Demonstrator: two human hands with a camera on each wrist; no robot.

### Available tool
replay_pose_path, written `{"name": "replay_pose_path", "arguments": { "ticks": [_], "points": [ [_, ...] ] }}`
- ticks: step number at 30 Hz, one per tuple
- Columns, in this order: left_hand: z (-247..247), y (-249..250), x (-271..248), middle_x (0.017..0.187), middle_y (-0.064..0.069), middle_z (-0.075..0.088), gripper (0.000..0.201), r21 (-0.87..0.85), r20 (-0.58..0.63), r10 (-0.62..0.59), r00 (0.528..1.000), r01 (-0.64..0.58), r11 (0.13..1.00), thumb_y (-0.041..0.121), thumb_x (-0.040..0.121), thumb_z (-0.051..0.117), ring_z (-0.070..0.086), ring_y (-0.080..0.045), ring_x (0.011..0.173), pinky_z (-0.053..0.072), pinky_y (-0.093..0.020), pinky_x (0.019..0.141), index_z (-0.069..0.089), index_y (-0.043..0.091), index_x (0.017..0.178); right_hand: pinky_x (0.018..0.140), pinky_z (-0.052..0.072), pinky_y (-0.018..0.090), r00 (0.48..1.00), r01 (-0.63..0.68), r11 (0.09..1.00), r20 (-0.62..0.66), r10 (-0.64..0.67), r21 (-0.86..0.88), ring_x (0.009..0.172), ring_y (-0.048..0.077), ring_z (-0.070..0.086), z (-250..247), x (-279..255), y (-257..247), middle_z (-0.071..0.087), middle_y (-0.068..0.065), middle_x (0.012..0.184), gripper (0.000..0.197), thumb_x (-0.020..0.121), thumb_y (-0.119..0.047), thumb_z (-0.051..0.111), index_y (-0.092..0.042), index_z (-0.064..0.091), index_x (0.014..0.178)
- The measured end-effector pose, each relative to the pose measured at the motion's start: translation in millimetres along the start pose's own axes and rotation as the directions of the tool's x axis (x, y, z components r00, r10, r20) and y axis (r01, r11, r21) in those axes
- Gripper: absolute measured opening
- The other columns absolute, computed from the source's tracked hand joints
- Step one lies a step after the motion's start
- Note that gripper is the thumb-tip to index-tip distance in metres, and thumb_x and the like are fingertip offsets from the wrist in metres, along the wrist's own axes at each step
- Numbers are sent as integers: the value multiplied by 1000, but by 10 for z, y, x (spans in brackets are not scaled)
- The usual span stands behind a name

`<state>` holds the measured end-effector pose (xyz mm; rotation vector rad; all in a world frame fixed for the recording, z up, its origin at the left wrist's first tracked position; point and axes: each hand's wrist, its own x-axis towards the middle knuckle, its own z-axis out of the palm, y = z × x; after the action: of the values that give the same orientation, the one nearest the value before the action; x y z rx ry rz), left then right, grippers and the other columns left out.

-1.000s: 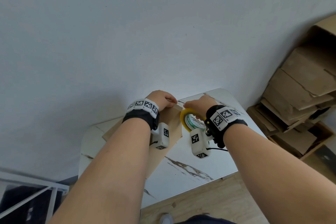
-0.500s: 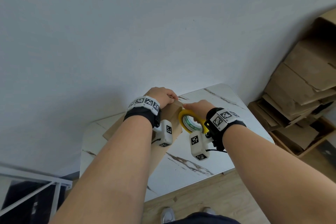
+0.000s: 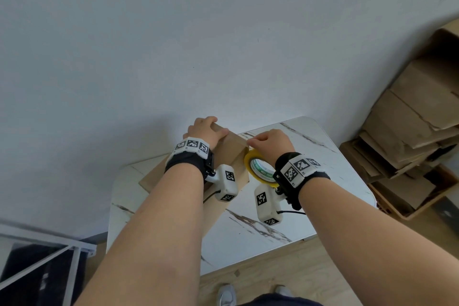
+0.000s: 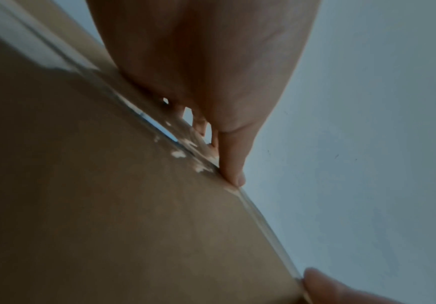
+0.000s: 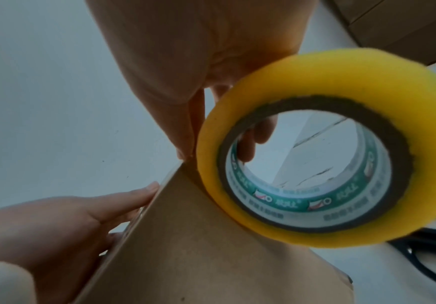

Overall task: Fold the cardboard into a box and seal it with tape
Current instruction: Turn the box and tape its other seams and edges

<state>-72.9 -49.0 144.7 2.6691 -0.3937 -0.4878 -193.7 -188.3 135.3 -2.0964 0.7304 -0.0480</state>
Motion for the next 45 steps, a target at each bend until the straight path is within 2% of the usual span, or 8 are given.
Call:
{"name": "replay_pose_path", "arguments": {
  "ticks": [7,12,17,21,24,27,35,45],
  "points": [
    [34,17,-6,149,-4,31,55,53,0,-1,1000,1,999,51,91,46,33,-29,135,26,-43,110,35,32,142,78,58,39,1000,-13,999,8,12,43,76,23,67,29,10,49,75,4,88,22,84,-37,62,-21,77,80],
    [32,16,-21,150,-7,31,58,85,-26,-94,995,96,992,51,93,37,31,-28,138,14,-46,117,26,31,147,95,50,40,996,-89,996,21,88,24,108,22,62,-44,-36,144,64,-2,119,50,81,-53,60,-27,60,124],
    [-63,190,-79,147,-11,31,55,102,-33,-219,975,221,970,42,93,43,29,-31,137,21,-48,114,35,20,143,65,43,29,996,-91,994,19,90,64,84,23,59,-114,5,181,60,2,84,21,85,-36,59,-16,59,92],
    [-80,306,-26,150,0,38,44,177,-53,106,993,-95,980,33,93,53,31,-22,141,15,-42,119,49,25,136,74,48,33,996,-87,993,32,85,78,91,25,63,-100,82,151,66,4,94,17,84,-32,58,-21,62,95],
    [-70,370,-70,130,10,59,27,118,91,211,973,-221,968,30,90,59,52,-16,124,34,-24,98,65,30,116,76,48,34,995,-93,993,28,92,74,93,26,63,-95,161,124,66,4,94,17,83,-31,58,-20,65,94],
    [-54,377,-89,126,9,62,27,114,134,185,974,-201,973,32,91,58,56,-15,117,33,-21,84,67,27,116,75,46,31,995,-98,992,11,98,77,95,26,61,-109,258,87,64,3,92,16,84,-28,58,-18,66,93],
    [2,258,24,113,4,67,8,-37,-13,65,998,-66,997,30,88,57,60,-22,106,48,-37,96,65,33,91,74,44,30,999,13,1000,47,-11,-24,94,22,59,-57,509,-86,62,-1,103,12,83,-28,58,-28,63,94],
    [162,179,54,110,10,67,16,-73,-111,3,994,-12,997,33,88,49,51,-20,113,26,-35,103,65,37,91,79,49,33,998,46,998,46,-44,-36,98,24,60,121,604,9,66,4,107,19,85,-27,58,-24,66,102]
  ]
}}
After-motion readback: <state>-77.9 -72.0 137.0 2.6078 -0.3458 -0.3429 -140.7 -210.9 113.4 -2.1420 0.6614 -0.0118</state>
